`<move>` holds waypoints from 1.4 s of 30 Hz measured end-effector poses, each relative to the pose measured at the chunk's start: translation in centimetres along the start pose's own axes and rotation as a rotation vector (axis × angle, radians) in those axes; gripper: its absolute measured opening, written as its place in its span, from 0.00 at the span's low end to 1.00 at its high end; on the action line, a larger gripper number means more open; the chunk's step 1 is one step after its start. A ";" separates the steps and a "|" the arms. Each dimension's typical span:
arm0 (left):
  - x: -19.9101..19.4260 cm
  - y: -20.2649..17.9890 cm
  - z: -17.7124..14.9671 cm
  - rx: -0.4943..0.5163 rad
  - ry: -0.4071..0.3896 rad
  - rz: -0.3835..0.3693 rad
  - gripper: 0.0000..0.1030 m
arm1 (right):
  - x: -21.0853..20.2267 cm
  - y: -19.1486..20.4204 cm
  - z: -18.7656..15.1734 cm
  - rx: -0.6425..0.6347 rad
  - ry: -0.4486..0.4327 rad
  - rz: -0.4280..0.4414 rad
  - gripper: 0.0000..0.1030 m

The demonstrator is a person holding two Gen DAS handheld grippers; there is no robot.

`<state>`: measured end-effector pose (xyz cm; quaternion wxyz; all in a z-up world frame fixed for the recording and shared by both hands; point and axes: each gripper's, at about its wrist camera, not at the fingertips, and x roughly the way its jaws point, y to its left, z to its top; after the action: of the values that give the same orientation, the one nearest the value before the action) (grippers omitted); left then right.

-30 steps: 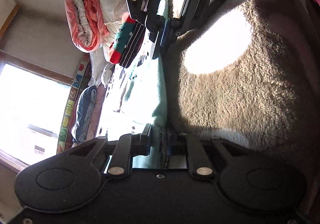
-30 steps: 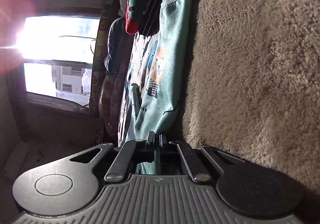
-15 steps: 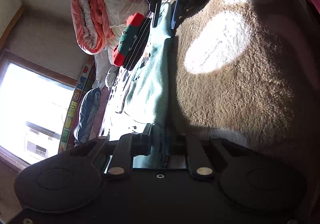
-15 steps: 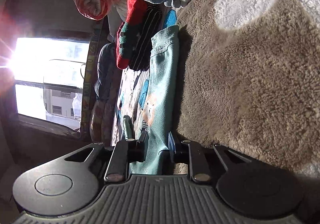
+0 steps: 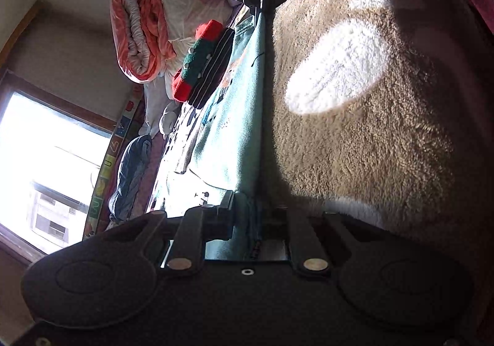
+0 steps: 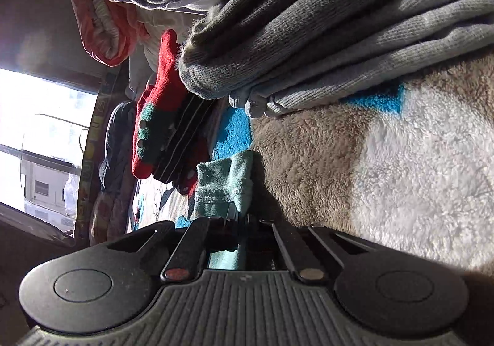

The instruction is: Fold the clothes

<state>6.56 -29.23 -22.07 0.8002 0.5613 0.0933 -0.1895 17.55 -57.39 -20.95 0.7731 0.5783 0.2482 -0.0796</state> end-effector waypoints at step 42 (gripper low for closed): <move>-12.2 17.2 -30.2 -1.662 0.269 0.127 0.51 | -2.8 18.6 -33.3 -1.135 0.311 0.258 0.22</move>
<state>4.36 6.54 -13.42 0.9441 -0.1882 0.2652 0.0545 13.04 -20.84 -10.60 0.9191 0.1058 0.2900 0.2451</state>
